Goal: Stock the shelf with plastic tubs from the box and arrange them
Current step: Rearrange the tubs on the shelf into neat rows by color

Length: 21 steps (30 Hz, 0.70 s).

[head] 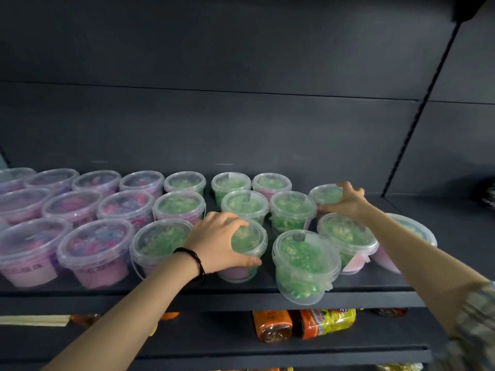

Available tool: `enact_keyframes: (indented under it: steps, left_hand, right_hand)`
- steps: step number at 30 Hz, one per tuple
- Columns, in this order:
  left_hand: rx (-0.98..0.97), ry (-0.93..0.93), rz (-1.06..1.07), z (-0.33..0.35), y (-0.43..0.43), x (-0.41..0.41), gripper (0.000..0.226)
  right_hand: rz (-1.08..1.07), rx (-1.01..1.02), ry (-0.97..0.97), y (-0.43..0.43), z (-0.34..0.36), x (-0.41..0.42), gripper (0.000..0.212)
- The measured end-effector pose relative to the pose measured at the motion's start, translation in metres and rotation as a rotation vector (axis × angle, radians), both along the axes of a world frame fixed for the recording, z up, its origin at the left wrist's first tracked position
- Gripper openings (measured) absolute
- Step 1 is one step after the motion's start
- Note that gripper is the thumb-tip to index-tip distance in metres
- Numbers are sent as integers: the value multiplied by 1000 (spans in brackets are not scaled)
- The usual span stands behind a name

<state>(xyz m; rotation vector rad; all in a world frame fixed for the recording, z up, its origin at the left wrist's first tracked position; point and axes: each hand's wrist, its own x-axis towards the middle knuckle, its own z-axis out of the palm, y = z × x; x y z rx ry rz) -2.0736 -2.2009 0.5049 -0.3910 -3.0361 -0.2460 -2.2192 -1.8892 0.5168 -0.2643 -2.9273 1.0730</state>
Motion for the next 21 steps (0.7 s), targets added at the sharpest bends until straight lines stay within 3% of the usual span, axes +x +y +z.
enact_keyframes:
  steps: [3,5,8,9,11,14,16,21]
  left_hand:
    - [13,-41,21,1,-3,2,94]
    - [20,-85,21,3,-7,3,95]
    - [25,-167,16,8,-14,1,98]
    - [12,-186,18,9,-16,0,98]
    - [-13,-203,20,13,-19,-1,97]
    - [-39,-170,27,13,-21,-1,99]
    - [-57,-159,34,13,-23,0,101]
    - [-68,-171,59,16,-30,0,108]
  right_hand:
    - [-26,210,-48,1,6,8,101]
    - [43,255,131,-3,9,18,87]
    - [353,93,421,-21,20,46,59]
    - [481,58,388,-27,25,57,53]
    - [740,20,128,-42,32,81,55]
    - [983,221,-180,-54,31,101,75]
    - [1039,291,-222,-58,26,106,82]
    - [986,336,-172,-64,25,105,75]
